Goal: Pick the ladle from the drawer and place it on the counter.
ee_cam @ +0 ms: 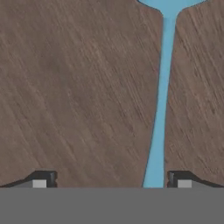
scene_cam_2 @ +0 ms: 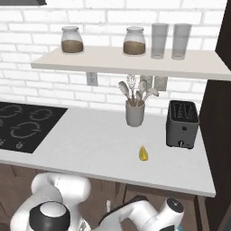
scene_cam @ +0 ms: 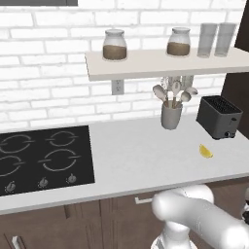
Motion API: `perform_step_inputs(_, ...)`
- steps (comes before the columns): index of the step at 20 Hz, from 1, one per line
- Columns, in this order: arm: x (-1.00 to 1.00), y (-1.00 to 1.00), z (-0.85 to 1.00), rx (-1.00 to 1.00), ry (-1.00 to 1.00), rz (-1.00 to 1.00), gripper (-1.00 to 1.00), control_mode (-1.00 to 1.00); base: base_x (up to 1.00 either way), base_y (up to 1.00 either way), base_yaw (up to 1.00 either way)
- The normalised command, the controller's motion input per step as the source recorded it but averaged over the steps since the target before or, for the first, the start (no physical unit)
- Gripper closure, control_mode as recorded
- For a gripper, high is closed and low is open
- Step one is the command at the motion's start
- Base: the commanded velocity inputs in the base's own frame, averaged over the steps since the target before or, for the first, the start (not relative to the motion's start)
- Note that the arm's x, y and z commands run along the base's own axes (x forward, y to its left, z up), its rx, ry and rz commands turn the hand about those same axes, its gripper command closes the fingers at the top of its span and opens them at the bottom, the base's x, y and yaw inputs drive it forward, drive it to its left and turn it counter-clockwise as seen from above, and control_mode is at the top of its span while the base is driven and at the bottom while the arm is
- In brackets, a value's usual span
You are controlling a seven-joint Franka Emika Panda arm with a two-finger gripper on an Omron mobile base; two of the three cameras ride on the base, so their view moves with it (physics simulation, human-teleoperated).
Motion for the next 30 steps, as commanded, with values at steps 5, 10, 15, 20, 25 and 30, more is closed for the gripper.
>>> perform_step_inputs(5, 0.24, -0.27, -0.31, 0.00, 0.00, 0.00, -1.00, -1.00, 0.00, 0.00, 0.00)
perform_step_inputs(10, 0.12, -0.30, -0.35, 0.00, 0.00, 0.00, -1.00, -1.00, 0.00, 0.00, 0.00)
perform_step_inputs(15, 0.00, -0.05, -0.67, 0.00, 0.00, 0.00, 1.00, -1.00, 0.00, 0.00, 0.00)
perform_step_inputs(20, -0.01, 0.00, -0.97, 0.00, 0.00, 0.00, 1.00, -1.00, 0.00, 0.00, 0.00)
perform_step_inputs(25, -0.43, 0.05, -1.00, 0.00, 0.00, 0.00, 1.00, -1.00, 0.00, 0.00, 0.00)
perform_step_inputs(30, -0.74, 0.00, -0.69, 0.00, 0.03, 0.00, 1.00, -1.00, 0.00, 0.00, 0.00)
